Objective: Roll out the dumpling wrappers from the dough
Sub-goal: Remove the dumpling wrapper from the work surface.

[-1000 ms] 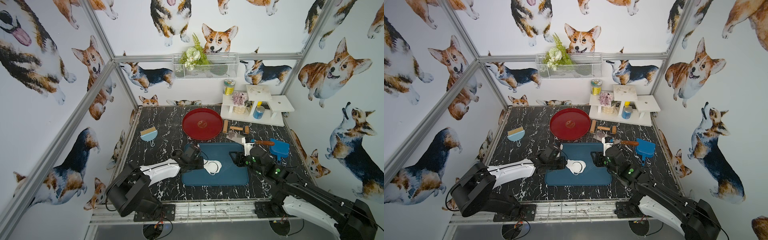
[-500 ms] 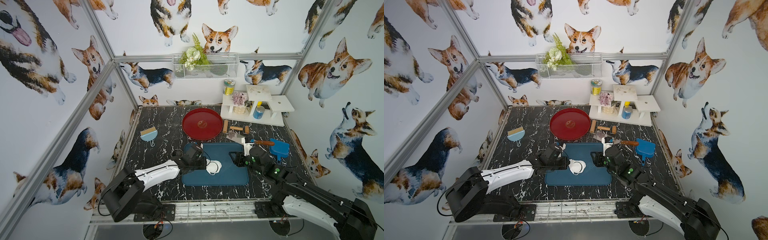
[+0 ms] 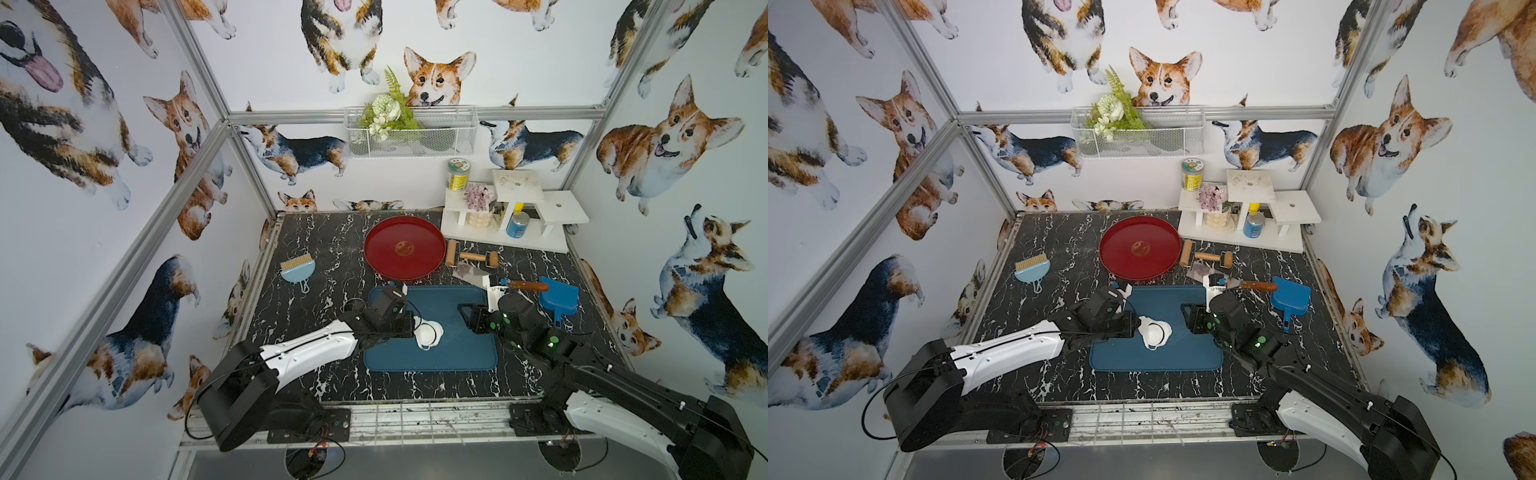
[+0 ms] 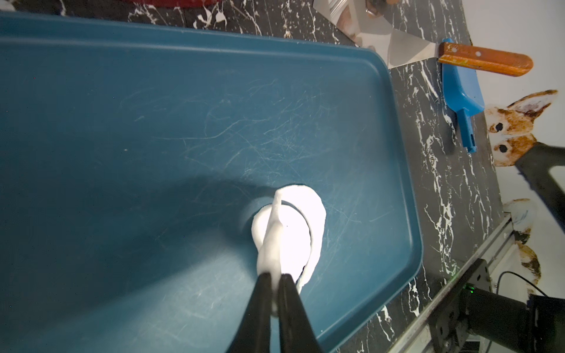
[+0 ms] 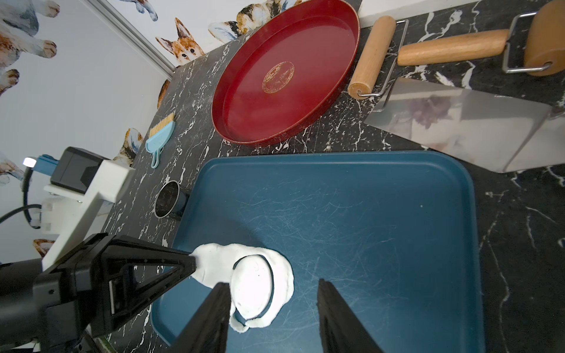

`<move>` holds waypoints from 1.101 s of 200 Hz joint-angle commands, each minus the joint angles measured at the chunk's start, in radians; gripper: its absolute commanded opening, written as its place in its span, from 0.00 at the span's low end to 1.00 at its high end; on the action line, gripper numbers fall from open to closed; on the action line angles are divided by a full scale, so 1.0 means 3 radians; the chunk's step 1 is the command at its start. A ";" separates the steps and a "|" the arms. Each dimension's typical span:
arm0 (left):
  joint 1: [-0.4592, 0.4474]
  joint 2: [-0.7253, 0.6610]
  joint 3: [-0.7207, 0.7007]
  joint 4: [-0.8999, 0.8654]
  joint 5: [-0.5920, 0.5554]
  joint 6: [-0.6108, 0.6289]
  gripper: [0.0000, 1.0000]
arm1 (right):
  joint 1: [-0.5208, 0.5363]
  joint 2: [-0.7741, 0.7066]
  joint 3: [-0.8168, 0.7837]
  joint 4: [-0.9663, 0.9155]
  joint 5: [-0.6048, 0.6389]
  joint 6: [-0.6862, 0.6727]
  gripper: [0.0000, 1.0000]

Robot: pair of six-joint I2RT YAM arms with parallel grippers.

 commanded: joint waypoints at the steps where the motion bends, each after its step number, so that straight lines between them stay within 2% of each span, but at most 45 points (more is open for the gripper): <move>1: -0.0016 -0.0014 0.0045 -0.0027 -0.0009 0.0017 0.12 | 0.0001 -0.0007 -0.0001 0.0111 0.0017 -0.0005 0.52; 192: -0.0150 -0.0091 0.0252 -0.0107 -0.0028 0.0017 0.12 | 0.0001 -0.0009 -0.0027 0.0128 -0.0013 0.0015 0.52; 220: -0.0168 -0.0091 0.0259 -0.0099 -0.0031 0.0011 0.12 | 0.0001 0.0071 -0.0032 0.0166 -0.0155 -0.0016 0.52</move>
